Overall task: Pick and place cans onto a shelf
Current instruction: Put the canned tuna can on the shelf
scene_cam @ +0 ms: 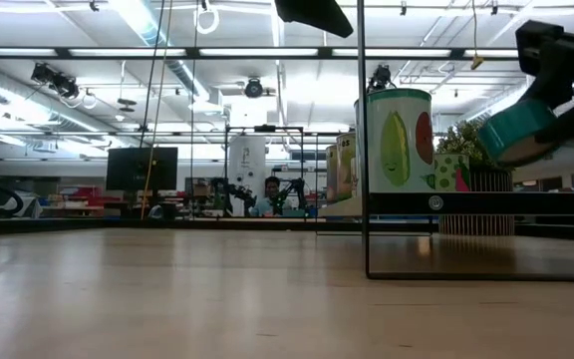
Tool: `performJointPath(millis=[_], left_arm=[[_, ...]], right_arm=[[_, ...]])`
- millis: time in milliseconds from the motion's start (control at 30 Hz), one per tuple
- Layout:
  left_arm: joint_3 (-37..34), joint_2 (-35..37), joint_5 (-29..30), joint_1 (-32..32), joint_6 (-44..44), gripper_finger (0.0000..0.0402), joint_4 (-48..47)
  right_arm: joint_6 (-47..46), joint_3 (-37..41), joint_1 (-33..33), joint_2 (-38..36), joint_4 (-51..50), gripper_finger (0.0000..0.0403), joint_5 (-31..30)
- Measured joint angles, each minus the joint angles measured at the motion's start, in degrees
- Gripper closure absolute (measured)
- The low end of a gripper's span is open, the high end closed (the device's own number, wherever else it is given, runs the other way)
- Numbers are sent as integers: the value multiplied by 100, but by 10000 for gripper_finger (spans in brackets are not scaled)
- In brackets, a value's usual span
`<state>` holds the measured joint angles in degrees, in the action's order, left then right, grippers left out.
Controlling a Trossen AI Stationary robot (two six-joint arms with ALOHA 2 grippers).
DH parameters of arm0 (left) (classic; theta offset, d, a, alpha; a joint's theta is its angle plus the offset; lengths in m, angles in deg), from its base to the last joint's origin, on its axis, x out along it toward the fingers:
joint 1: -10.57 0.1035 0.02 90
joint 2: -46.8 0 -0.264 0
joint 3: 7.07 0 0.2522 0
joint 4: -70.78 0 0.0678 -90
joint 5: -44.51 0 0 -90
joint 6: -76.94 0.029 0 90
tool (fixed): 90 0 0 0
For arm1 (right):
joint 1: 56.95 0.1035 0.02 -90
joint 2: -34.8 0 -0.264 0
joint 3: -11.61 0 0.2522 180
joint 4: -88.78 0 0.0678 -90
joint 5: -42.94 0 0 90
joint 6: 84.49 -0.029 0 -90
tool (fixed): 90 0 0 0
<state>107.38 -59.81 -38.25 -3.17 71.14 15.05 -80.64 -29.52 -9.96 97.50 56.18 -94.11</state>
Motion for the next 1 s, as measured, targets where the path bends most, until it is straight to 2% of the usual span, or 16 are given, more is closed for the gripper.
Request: performJointPath(millis=[367,667,1000], left_arm=[[0,-2,0,7,41,8,-7],[0,-4,0,7,44,8,-9],[0,-7,0,7,44,8,-20]], right_arm=[[641,872,-253,2,1643,252,196],[702,1099,-453,-8,1853,250,658],[770,1126,-662,5,1925,191,1139]])
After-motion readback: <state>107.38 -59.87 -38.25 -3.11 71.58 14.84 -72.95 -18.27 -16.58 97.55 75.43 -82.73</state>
